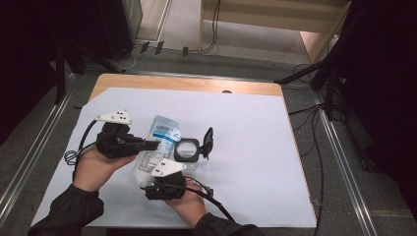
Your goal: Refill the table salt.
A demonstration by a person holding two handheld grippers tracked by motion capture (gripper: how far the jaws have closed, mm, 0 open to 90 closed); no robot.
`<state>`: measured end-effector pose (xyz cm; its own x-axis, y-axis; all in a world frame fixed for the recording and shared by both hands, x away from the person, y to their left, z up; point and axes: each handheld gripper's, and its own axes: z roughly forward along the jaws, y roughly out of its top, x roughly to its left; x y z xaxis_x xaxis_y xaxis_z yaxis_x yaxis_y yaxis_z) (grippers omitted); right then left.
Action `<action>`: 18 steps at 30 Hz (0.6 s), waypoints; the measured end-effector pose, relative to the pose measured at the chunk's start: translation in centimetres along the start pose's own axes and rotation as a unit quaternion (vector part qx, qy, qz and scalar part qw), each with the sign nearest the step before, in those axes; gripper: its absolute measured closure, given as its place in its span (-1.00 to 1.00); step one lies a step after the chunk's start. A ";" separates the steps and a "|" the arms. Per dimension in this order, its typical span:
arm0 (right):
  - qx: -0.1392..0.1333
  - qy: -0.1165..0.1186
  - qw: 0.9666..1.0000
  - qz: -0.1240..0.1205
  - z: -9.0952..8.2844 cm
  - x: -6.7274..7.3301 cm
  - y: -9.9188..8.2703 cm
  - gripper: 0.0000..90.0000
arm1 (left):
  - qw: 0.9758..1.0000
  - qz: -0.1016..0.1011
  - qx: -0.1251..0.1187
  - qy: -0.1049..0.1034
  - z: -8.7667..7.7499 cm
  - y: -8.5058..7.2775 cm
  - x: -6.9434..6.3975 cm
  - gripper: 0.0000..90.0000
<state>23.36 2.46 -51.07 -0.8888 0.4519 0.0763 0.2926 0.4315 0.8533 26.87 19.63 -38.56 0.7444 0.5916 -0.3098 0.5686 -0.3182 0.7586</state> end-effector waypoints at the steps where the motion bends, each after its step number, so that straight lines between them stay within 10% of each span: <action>1: 0.000 0.000 1.000 0.000 0.0 0.0 0.0 -0.14 | 1.000 0.000 0.000 0.000 0.0 0.0 0.0 1.00; 18: 0.017 -0.006 0.999 0.045 -0.3 -0.7 -1.1 -0.17 | 1.000 0.005 0.024 -0.008 3.3 0.6 0.6 1.00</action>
<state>23.54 1.45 -51.97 -0.8542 0.4994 0.1451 0.3828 0.4151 0.8253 28.81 17.37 -40.20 0.7549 0.5771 -0.3115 0.5775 -0.3599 0.7327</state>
